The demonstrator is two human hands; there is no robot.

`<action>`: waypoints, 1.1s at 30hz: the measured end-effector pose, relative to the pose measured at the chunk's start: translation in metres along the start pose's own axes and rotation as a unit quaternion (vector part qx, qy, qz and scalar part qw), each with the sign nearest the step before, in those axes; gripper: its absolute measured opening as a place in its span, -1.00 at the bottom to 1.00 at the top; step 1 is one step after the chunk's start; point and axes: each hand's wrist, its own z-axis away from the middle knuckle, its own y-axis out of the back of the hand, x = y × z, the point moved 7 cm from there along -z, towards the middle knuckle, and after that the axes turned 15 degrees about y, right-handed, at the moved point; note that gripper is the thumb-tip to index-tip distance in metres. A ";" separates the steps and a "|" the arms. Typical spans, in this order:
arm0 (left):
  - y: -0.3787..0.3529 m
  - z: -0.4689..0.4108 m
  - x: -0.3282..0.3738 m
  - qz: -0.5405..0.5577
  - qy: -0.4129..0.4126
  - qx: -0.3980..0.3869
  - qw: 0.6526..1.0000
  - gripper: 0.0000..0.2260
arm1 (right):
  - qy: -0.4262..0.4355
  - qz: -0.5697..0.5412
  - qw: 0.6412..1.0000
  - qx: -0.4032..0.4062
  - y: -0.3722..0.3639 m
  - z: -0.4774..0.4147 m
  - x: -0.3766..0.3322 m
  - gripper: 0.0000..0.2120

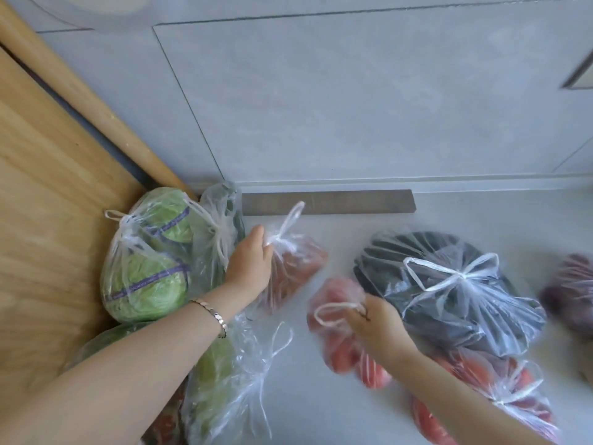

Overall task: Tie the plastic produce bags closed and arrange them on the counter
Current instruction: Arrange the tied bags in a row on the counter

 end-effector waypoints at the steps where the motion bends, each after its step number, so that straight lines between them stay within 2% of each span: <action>1: 0.006 -0.004 -0.004 0.028 0.012 0.018 0.999 -0.77 | 0.001 -0.015 1.000 0.018 0.003 -0.010 -0.002 -0.73; 4: 0.017 -0.016 -0.009 0.100 0.044 0.061 0.992 -0.82 | 0.017 0.010 0.998 0.057 0.017 -0.045 -0.016 -0.71; 10: 0.005 -0.043 -0.020 0.095 0.073 0.049 0.992 -0.79 | 0.016 0.044 0.996 0.081 0.018 -0.121 -0.026 -0.65; 15: -0.005 -0.045 -0.027 0.057 0.001 0.011 0.998 -0.71 | -0.023 0.039 0.996 0.076 0.006 -0.153 -0.005 -0.65; 18: -0.014 -0.050 -0.029 0.047 -0.023 -0.030 0.998 -0.84 | -0.050 -0.001 0.993 0.103 0.002 -0.155 0.009 -0.63; 20: -0.020 -0.053 -0.031 0.098 0.013 -0.073 0.992 -0.88 | -0.058 -0.034 0.993 0.101 0.001 -0.152 0.013 -0.68; 22: -0.026 -0.055 -0.031 0.169 0.092 -0.087 0.977 -0.82 | -0.073 -0.049 0.994 0.065 -0.001 -0.146 0.016 -0.80; 25: -0.025 -0.062 -0.026 0.240 0.174 -0.044 0.954 -0.71 | -0.082 -0.043 0.995 0.043 0.003 -0.126 0.017 -0.63; 27: -0.026 -0.066 -0.020 0.244 0.176 -0.050 0.952 -0.68 | -0.063 -0.018 0.997 0.041 0.011 -0.107 0.015 -0.58; 30: -0.026 -0.066 -0.017 0.193 0.140 -0.076 0.968 -0.69 | 0.004 0.059 0.998 0.030 0.034 -0.076 0.010 -0.63; 33: -0.029 -0.063 -0.025 0.106 0.141 -0.095 0.980 -0.69 | 0.063 0.146 0.984 0.083 0.080 -0.043 0.009 -0.71</action>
